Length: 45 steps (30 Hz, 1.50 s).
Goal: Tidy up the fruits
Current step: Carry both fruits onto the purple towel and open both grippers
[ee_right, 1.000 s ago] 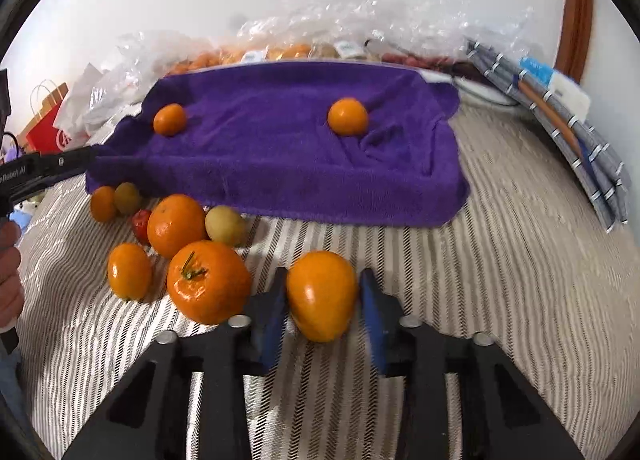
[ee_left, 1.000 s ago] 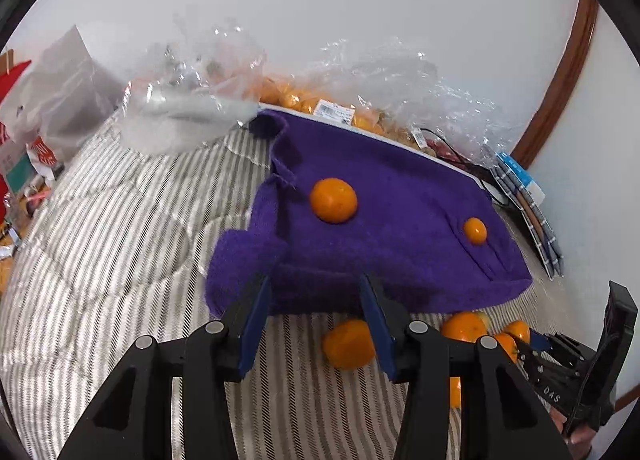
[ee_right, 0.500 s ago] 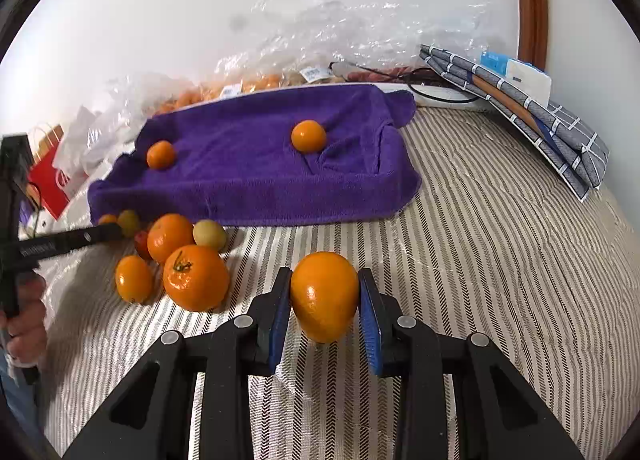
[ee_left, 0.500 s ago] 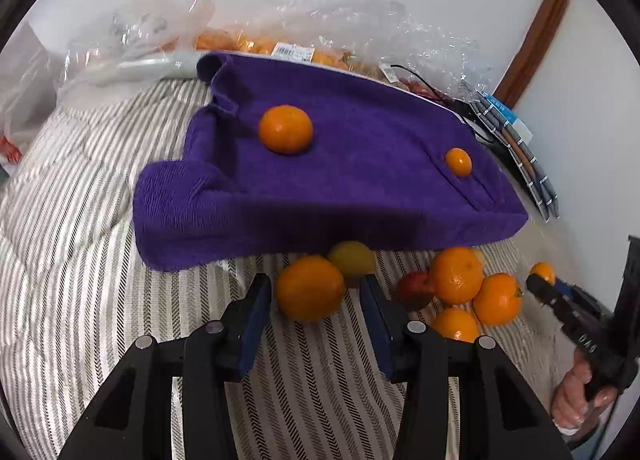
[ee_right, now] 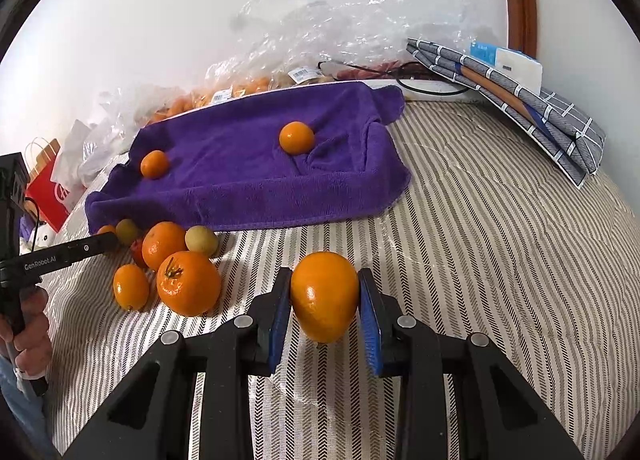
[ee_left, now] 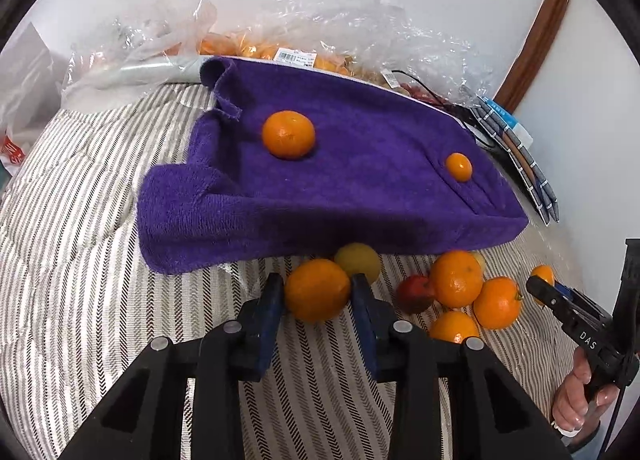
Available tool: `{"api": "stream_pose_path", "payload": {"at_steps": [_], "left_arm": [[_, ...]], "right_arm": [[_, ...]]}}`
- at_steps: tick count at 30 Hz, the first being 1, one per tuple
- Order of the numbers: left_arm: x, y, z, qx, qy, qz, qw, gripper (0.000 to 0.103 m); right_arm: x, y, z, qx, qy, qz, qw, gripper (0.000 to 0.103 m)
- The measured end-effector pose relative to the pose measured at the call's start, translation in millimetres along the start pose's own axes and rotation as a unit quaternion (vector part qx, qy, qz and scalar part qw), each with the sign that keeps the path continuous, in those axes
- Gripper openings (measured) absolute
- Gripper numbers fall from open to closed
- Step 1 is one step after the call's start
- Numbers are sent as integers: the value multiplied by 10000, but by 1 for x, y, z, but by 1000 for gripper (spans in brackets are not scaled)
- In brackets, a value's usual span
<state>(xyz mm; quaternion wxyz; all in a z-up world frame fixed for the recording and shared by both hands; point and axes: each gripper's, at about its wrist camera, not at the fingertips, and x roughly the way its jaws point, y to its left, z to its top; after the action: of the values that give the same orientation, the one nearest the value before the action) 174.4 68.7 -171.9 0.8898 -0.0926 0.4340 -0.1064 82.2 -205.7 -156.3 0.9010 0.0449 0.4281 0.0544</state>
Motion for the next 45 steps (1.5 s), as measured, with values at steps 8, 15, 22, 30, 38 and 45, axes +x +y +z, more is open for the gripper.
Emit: {"api": "stream_pose_path", "payload": {"at_steps": [8,15,22,30,38,45], "left_arm": [[-9,0,0,68,-236,-49,9997,32],[-29,5,1,-51,-712,-286,9970,32],[-42,10,1,-175,-1075,-230,9938,32],[-48,9,1,-167,-1184,-131,9927,32],[-58,10,13,-43,-1123,212,9934,32],[-79,2,55,-71,-1155,91,9932,32]], "right_arm": [[-2,-2,0,29,-58,58,10000,32],[-6,-2,-1,80,-138,111,9998,32],[-11,-3,-2,122,-280,123,9995,32],[-16,-8,-2,231,-388,53,9990,32],[-28,-4,28,235,-469,183,9985,32],[-34,2,79,83,-806,562,9951,32]]}}
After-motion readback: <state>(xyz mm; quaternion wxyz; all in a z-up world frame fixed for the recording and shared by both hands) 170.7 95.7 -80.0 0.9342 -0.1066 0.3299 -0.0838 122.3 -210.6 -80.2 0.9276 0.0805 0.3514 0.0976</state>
